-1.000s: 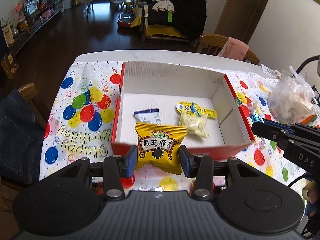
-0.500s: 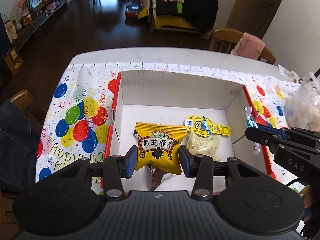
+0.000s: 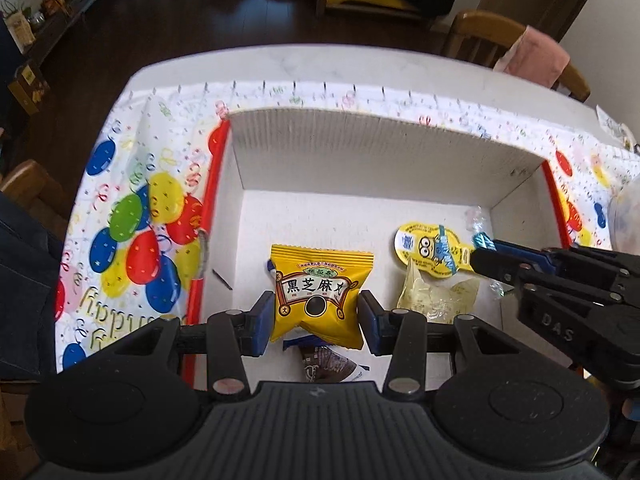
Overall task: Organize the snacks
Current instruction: 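Open the left tool to drop the yellow packet while the right tool releases the candy stick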
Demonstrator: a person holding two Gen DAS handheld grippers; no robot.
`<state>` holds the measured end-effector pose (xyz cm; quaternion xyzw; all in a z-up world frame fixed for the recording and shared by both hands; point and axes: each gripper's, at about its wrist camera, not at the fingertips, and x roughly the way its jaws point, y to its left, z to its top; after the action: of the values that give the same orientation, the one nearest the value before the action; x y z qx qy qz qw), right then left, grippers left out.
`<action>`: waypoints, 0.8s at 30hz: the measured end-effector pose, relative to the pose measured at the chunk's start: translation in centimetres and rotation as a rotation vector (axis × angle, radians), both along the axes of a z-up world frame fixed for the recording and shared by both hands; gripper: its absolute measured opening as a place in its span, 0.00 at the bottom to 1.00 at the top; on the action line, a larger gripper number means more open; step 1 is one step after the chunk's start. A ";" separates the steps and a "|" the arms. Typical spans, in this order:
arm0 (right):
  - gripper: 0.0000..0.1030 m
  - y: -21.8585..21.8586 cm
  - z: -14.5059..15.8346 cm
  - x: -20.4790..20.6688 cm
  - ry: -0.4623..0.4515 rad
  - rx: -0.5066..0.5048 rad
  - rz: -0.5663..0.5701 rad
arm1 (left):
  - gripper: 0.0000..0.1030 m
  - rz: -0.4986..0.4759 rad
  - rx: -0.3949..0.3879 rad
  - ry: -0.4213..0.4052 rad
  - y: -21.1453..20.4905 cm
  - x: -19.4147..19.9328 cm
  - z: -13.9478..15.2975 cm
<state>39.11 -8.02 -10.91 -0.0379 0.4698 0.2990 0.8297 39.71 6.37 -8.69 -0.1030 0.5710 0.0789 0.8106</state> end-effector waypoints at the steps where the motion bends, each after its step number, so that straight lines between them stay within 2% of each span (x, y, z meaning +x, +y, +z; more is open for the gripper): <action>1: 0.10 0.3 -0.2 0.1 0.006 -0.009 0.006 | 0.42 0.000 0.002 0.014 0.0 0.3 -0.3; 9: 0.10 1.5 -1.9 1.0 0.066 -0.062 0.024 | 0.42 -0.015 0.019 0.111 -0.2 2.2 -2.7; 16: 0.11 1.8 -2.5 1.5 0.089 -0.083 0.033 | 0.43 -0.024 0.028 0.161 -0.1 2.7 -4.3; 24: 0.19 1.3 -2.0 1.2 0.081 -0.076 0.035 | 0.43 -0.029 0.016 0.164 0.0 3.0 -4.5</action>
<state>40.29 -6.68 -12.90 -0.0654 0.5132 0.2966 0.8027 42.67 6.34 -13.24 -0.0813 0.6362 0.0801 0.7630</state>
